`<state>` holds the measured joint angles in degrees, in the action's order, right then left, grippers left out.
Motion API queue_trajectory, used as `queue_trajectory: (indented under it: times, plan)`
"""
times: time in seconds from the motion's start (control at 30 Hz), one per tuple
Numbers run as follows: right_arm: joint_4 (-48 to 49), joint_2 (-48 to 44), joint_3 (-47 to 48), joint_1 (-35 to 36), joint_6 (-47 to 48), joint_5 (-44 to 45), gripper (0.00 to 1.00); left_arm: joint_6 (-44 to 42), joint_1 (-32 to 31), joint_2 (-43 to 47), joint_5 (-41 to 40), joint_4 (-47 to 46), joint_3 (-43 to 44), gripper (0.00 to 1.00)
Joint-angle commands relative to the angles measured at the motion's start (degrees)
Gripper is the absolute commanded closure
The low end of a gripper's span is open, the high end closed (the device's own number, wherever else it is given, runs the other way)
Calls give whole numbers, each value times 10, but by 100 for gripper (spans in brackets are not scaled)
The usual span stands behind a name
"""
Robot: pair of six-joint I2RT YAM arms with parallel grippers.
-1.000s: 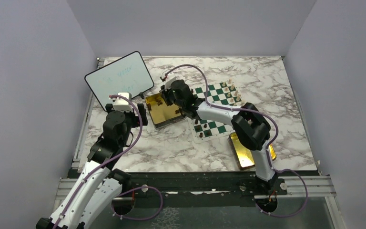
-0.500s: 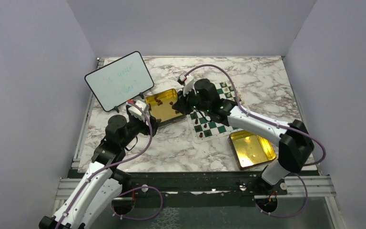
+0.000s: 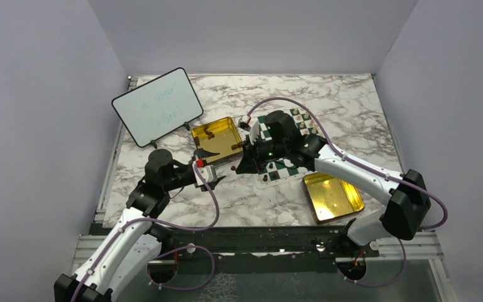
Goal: Set up the chess pieces on the board
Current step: Place the chess piece on the chessboard.
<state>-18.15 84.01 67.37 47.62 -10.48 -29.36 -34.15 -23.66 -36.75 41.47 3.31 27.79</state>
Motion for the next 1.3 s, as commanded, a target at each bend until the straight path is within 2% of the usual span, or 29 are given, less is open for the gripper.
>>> queue_trajectory:
  times: [0.0, 0.27, 0.47, 0.83, 0.93, 1.1, 1.17, 1.27]
  plan:
    - [-57, -25, 13, -1, 2, -59, 99, -134, -1, -34, 91, 24, 41, 31]
    - [-52, -13, 14, -1, 24, -88, 99, -193, -20, -102, 134, 75, 77, 46]
    - [-44, 0, 25, -1, 18, -76, 99, -223, -38, -119, 135, 123, 89, 46]
    - [-41, 22, 38, -1, 14, -103, 99, -225, -60, -133, 125, 125, 95, 47]
    - [-41, 25, 41, -1, 14, -99, 99, -219, -62, -140, 127, 125, 99, 55]
    - [-31, 17, 37, -1, 10, -76, 99, -189, -63, -140, 117, 119, 103, 81]
    - [-29, 10, 37, -1, 4, -56, 99, -152, -63, -139, 109, 103, 104, 86]
    - [-11, -11, 26, -1, -16, -8, 99, -74, -64, -136, 87, 66, 102, 88]
